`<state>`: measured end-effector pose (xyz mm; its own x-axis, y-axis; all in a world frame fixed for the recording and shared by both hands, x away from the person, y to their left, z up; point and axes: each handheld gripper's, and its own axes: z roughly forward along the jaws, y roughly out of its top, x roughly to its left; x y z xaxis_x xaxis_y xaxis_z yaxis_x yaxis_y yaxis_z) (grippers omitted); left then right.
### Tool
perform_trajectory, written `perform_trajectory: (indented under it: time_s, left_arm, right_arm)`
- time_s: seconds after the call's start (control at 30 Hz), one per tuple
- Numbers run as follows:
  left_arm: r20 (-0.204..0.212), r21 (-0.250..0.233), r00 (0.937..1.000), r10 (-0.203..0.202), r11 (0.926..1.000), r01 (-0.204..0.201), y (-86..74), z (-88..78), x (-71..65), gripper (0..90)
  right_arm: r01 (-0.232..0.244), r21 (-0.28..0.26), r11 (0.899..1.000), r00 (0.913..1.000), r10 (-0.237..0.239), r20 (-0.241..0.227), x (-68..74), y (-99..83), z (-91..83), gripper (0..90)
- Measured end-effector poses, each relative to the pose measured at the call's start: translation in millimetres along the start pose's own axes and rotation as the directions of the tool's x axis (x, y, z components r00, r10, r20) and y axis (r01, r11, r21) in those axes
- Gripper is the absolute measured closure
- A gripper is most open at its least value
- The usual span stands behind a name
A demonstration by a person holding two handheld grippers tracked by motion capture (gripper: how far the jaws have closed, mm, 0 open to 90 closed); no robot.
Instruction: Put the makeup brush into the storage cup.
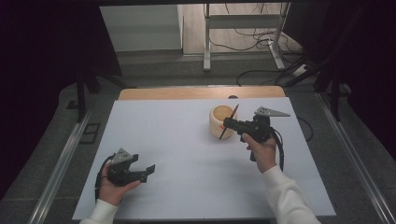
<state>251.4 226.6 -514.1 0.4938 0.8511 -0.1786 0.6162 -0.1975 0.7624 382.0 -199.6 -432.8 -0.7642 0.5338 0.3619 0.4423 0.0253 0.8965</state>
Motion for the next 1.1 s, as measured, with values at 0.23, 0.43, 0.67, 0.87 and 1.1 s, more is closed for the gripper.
perform_trajectory:
  time_s: [0.23,0.43,0.67,0.87,1.1]
  left_arm:
    - [0.005,0.001,1.0,-0.003,1.0,0.003,-0.3,-0.1,0.6,15.8]
    - [0.005,0.002,1.0,-0.003,1.0,0.003,-0.2,-0.4,1.1,15.7]
    - [0.005,-0.001,1.0,0.003,1.0,-0.003,0.6,-0.5,1.1,15.7]
    - [0.007,-0.003,1.0,0.0,1.0,0.0,-0.1,-1.1,1.3,15.8]
    - [0.013,-0.001,0.9999,0.009,1.0,-0.009,0.4,0.1,-1.8,15.8]
  right_arm:
    - [0.006,-0.005,1.0,1.0,-0.006,0.002,-2.5,4.8,1.1,83.9]
    - [0.009,-0.026,1.0,1.0,-0.009,0.005,-3.0,11.0,-0.3,83.9]
    - [0.007,-0.039,0.999,0.9998,-0.006,0.021,-4.5,14.4,0.2,83.9]
    - [0.009,-0.044,0.999,0.9996,-0.008,0.027,-6.6,21.2,3.2,83.9]
    - [0.01,-0.05,0.999,0.999,-0.007,0.045,-10.8,30.6,3.7,83.9]
